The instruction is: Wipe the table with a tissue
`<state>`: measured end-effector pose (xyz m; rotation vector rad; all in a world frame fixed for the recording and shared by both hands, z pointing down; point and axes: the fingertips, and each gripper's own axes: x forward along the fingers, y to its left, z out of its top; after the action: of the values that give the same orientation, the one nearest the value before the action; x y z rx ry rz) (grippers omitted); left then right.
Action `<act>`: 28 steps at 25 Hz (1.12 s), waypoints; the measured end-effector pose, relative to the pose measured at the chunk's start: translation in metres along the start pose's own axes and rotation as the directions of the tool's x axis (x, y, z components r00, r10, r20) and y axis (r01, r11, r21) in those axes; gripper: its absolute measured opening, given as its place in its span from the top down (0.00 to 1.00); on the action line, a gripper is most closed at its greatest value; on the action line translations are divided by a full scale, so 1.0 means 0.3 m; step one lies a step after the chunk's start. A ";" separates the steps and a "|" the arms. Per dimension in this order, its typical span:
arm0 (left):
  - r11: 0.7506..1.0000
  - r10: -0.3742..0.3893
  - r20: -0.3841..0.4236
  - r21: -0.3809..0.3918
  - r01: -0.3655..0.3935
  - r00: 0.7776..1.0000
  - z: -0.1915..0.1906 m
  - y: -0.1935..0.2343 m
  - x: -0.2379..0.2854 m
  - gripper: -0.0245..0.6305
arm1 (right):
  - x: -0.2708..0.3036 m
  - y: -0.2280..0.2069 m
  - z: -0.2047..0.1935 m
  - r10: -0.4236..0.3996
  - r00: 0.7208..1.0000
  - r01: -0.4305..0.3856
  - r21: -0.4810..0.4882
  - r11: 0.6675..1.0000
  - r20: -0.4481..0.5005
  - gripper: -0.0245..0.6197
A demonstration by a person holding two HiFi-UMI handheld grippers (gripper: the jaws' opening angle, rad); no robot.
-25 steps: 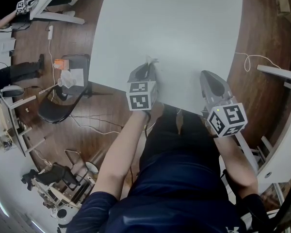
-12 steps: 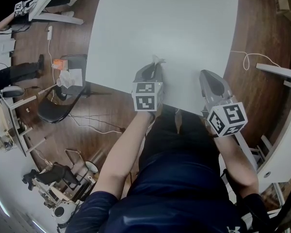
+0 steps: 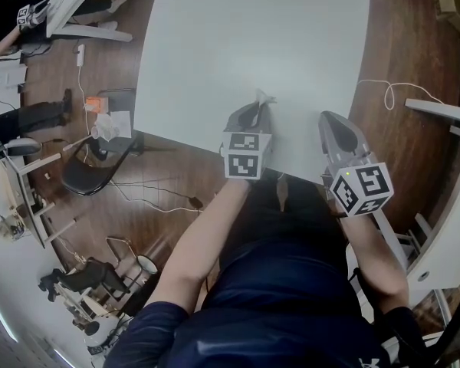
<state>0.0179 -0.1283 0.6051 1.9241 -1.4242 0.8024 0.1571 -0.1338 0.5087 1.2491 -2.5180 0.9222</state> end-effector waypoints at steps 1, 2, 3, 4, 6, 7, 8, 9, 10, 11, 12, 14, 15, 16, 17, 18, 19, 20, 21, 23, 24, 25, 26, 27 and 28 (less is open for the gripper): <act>1.000 -0.005 -0.001 0.002 0.005 1.000 0.001 -0.012 0.003 0.94 | -0.002 -0.004 0.000 -0.002 1.000 0.002 0.002 1.000 0.001 0.96; 1.000 -0.010 -0.002 0.004 0.010 1.000 0.001 -0.022 0.006 0.94 | -0.004 -0.005 -0.001 -0.003 1.000 0.003 0.003 1.000 0.002 0.96; 1.000 -0.017 -0.003 0.004 0.017 1.000 0.001 -0.034 0.009 0.94 | -0.006 -0.006 -0.002 -0.004 1.000 0.004 0.003 1.000 0.002 0.96; 1.000 -0.024 -0.003 0.005 0.024 1.000 0.001 -0.046 0.010 0.94 | -0.009 -0.005 -0.004 -0.005 1.000 0.005 0.003 1.000 0.002 0.96; 0.999 -0.036 -0.005 0.009 0.036 0.999 0.002 -0.073 0.013 0.94 | -0.014 -0.004 -0.005 -0.005 1.000 0.005 0.002 1.000 0.002 0.96; 0.999 -0.043 -0.006 0.011 0.043 0.999 0.003 -0.088 0.014 0.94 | -0.016 -0.004 -0.004 -0.004 1.000 0.004 0.002 1.000 0.002 0.96; 0.999 -0.049 -0.006 0.013 0.050 0.999 0.003 -0.103 0.016 0.94 | -0.018 -0.004 -0.003 -0.004 1.000 0.004 0.002 1.000 0.003 0.96; 0.998 -0.056 -0.006 0.016 0.056 0.998 0.004 -0.118 0.019 0.94 | -0.020 -0.006 -0.001 -0.005 1.000 0.005 0.001 1.000 0.003 0.96; 0.998 -0.063 -0.008 0.021 0.064 0.998 0.004 -0.134 0.022 0.94 | -0.023 -0.008 0.001 -0.005 1.000 0.005 0.000 1.000 0.003 0.96; 0.997 -0.070 -0.009 0.026 0.070 0.997 0.004 -0.148 0.025 0.94 | -0.024 -0.009 0.003 -0.006 1.000 0.006 -0.001 1.000 0.004 0.96; 0.997 -0.077 -0.011 0.028 0.077 0.997 0.003 -0.158 0.027 0.94 | -0.025 -0.008 0.004 -0.006 1.000 0.006 -0.003 1.000 0.005 0.96; 0.996 -0.091 -0.014 0.020 0.091 0.996 0.001 -0.168 0.026 0.94 | -0.022 0.002 0.009 -0.004 1.000 0.004 -0.008 1.000 0.007 0.96; 0.995 -0.100 -0.013 0.010 0.100 0.995 0.001 -0.172 0.022 0.94 | -0.022 0.007 0.013 -0.002 1.000 0.002 -0.011 1.000 0.009 0.96; 0.994 -0.110 -0.008 0.002 0.110 0.994 0.003 -0.178 0.014 0.94 | -0.023 0.012 0.017 0.001 1.000 -0.001 -0.014 1.000 0.010 0.96; 0.993 -0.120 0.001 -0.002 0.120 0.993 0.007 -0.187 0.004 0.94 | -0.026 0.016 0.020 0.003 1.000 -0.002 -0.016 1.000 0.012 0.96; 0.992 -0.130 0.013 -0.003 0.130 0.991 0.012 -0.197 -0.010 0.94 | -0.029 0.018 0.023 0.004 1.000 -0.004 -0.018 1.000 0.013 0.96; 0.990 -0.138 0.026 -0.003 0.138 0.990 0.018 -0.205 -0.026 0.94 | -0.033 0.020 0.026 0.004 1.000 -0.004 -0.020 1.000 0.013 0.96; 0.989 -0.145 0.039 -0.005 0.145 0.989 0.025 -0.210 -0.045 0.94 | -0.036 0.023 0.030 0.004 1.000 -0.004 -0.022 1.000 0.014 0.96; 0.988 -0.152 0.052 -0.009 0.152 0.987 0.033 -0.211 -0.068 0.94 | -0.038 0.028 0.034 0.005 1.000 -0.004 -0.025 1.000 0.015 0.96; 0.986 -0.165 0.084 -0.019 0.167 0.983 0.061 -0.206 -0.124 0.94 | -0.039 0.047 0.050 0.007 1.000 -0.006 -0.033 0.999 0.019 0.96; 0.984 -0.174 0.104 -0.025 0.177 0.979 0.081 -0.202 -0.159 0.94 | -0.039 0.060 0.061 0.010 1.000 -0.009 -0.039 0.999 0.024 0.96; 0.981 -0.186 0.126 -0.034 0.191 0.975 0.106 -0.200 -0.199 0.94 | -0.039 0.075 0.073 0.014 0.999 -0.012 -0.048 0.999 0.030 0.96; 0.977 -0.200 0.147 -0.043 0.208 0.969 0.129 -0.200 -0.242 0.94 | -0.041 0.091 0.085 0.018 0.999 -0.016 -0.059 0.998 0.038 0.96; 0.974 -0.212 0.166 -0.049 0.223 0.963 0.144 -0.198 -0.286 0.94 | -0.045 0.107 0.096 0.023 0.999 -0.020 -0.073 0.997 0.044 0.96; 0.972 -0.217 0.183 -0.049 0.230 0.959 0.154 -0.191 -0.328 0.94 | -0.050 0.122 0.105 0.028 0.998 -0.024 -0.086 0.996 0.047 0.96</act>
<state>0.0550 -0.0913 0.4937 2.0981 -1.2850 0.4808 0.1417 -0.1263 0.4612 1.2306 -2.5872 0.7895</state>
